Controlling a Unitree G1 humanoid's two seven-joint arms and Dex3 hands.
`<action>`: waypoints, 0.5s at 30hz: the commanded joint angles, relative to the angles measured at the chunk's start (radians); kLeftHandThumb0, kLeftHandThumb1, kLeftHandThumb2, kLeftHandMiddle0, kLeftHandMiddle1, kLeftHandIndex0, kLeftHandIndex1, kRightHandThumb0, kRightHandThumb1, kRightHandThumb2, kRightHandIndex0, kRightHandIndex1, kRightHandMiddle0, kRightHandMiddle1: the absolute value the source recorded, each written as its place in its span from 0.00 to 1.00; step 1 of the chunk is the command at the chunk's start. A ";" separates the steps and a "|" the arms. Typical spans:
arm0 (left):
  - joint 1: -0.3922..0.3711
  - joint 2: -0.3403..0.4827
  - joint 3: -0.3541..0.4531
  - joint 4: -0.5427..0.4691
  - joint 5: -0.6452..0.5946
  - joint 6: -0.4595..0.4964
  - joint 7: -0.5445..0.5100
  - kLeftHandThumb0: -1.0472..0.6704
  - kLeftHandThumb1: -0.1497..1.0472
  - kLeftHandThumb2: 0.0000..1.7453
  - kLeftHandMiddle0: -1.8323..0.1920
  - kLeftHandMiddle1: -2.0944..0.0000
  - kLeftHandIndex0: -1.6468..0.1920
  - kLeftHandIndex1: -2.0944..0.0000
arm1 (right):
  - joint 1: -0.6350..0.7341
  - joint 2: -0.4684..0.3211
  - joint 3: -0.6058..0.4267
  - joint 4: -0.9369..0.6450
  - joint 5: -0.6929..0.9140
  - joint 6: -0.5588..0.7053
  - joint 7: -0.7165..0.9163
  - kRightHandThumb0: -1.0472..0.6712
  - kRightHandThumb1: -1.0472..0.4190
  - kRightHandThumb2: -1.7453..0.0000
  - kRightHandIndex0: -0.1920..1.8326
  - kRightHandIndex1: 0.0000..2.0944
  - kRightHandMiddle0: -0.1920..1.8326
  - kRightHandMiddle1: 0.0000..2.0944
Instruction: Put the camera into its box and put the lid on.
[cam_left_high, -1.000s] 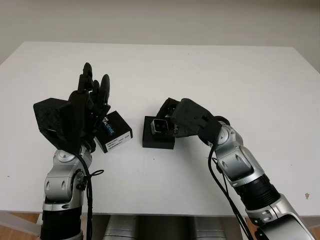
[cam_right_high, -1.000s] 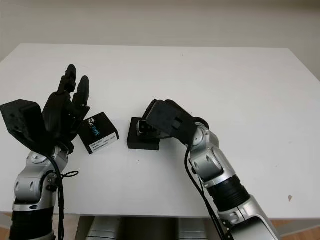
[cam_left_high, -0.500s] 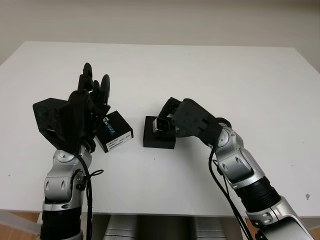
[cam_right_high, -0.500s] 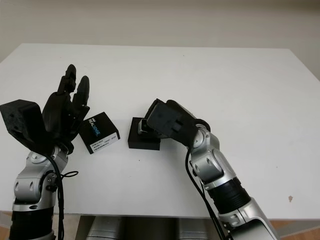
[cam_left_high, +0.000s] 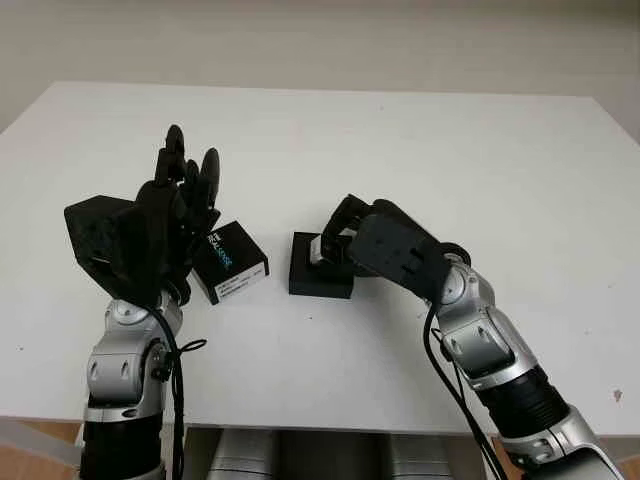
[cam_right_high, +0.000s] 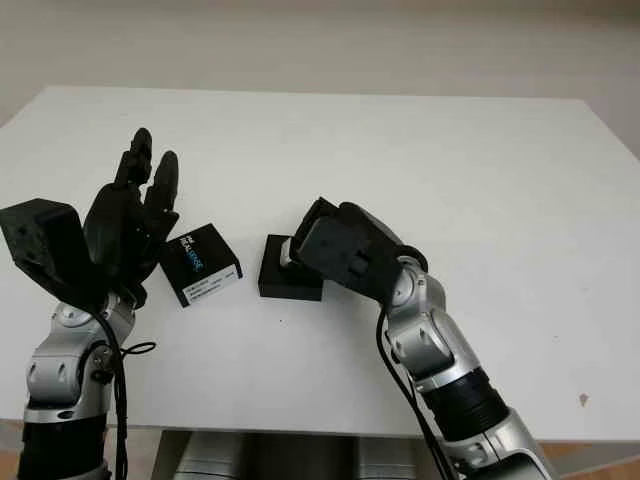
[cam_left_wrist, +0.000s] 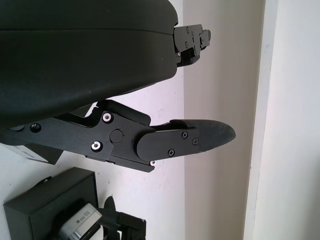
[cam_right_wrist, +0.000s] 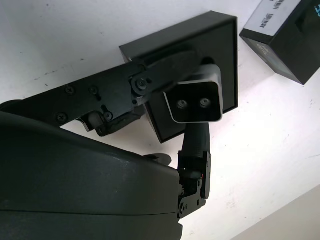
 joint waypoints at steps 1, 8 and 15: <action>-0.014 0.004 0.001 -0.018 -0.002 0.003 -0.001 0.26 1.00 0.26 0.96 0.97 0.97 0.98 | 0.018 -0.030 -0.002 -0.002 -0.007 -0.043 -0.001 0.31 0.08 0.97 0.19 0.01 0.07 0.57; -0.009 0.000 0.000 -0.027 -0.007 0.007 -0.002 0.27 1.00 0.26 0.97 0.98 0.97 0.98 | 0.030 -0.079 0.012 0.042 -0.054 -0.264 -0.068 0.28 0.09 0.97 0.19 0.03 0.13 0.44; -0.004 -0.003 0.002 -0.027 -0.015 0.002 -0.001 0.28 1.00 0.26 0.97 0.98 0.97 0.98 | 0.018 -0.096 0.000 0.123 -0.089 -0.444 -0.153 0.24 0.09 0.97 0.19 0.03 0.13 0.45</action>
